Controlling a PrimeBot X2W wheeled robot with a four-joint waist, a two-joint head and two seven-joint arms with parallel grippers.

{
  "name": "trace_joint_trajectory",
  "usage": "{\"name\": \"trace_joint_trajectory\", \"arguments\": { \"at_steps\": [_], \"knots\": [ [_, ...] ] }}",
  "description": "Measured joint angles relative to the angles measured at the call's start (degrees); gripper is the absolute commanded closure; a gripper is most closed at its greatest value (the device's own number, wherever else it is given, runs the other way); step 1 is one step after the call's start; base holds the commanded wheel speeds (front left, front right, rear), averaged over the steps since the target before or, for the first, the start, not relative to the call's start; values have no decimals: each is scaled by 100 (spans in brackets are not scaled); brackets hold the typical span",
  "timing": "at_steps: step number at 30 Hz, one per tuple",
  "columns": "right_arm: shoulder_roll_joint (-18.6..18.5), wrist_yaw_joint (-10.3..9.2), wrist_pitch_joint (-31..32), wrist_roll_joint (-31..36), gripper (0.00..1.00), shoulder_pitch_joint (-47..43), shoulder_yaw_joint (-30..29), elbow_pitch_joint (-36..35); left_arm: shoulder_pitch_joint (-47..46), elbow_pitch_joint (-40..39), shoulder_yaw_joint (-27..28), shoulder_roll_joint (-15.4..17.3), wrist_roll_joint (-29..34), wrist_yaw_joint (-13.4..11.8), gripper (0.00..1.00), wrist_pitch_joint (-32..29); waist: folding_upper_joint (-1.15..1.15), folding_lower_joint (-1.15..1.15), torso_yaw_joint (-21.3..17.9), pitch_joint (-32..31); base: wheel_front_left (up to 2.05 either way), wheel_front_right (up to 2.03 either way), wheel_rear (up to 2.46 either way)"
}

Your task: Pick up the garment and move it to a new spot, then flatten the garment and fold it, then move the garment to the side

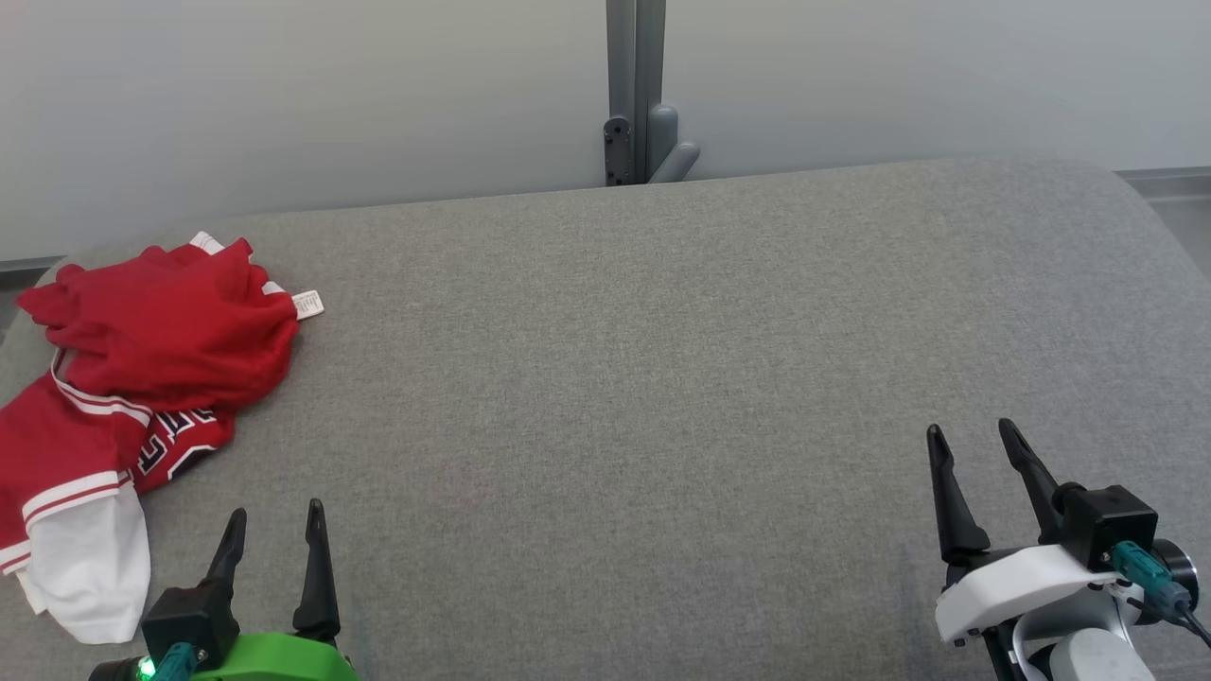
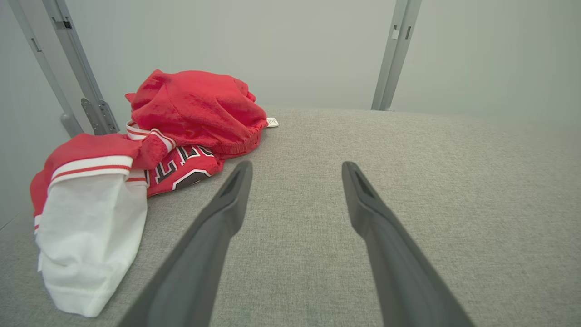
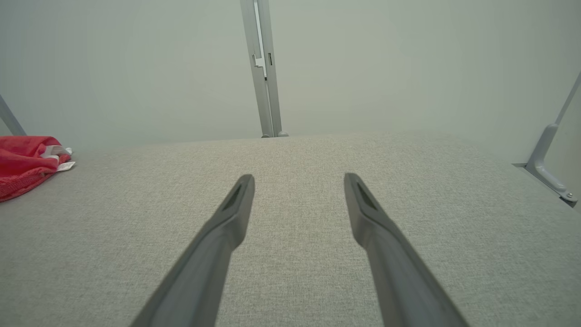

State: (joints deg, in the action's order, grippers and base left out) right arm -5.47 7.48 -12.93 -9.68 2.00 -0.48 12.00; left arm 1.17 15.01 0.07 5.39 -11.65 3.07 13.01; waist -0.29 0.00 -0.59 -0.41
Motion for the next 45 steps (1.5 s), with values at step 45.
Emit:
{"name": "trace_joint_trajectory", "arguments": {
  "at_steps": [45],
  "knots": [
    [46, 1, -212, 592, 0, -172, 186, -36, 51, 199, 302, -199, 659, 246, 0, 212, 0, 0, 447, -83, 0, 0, 0]
  ]
}}
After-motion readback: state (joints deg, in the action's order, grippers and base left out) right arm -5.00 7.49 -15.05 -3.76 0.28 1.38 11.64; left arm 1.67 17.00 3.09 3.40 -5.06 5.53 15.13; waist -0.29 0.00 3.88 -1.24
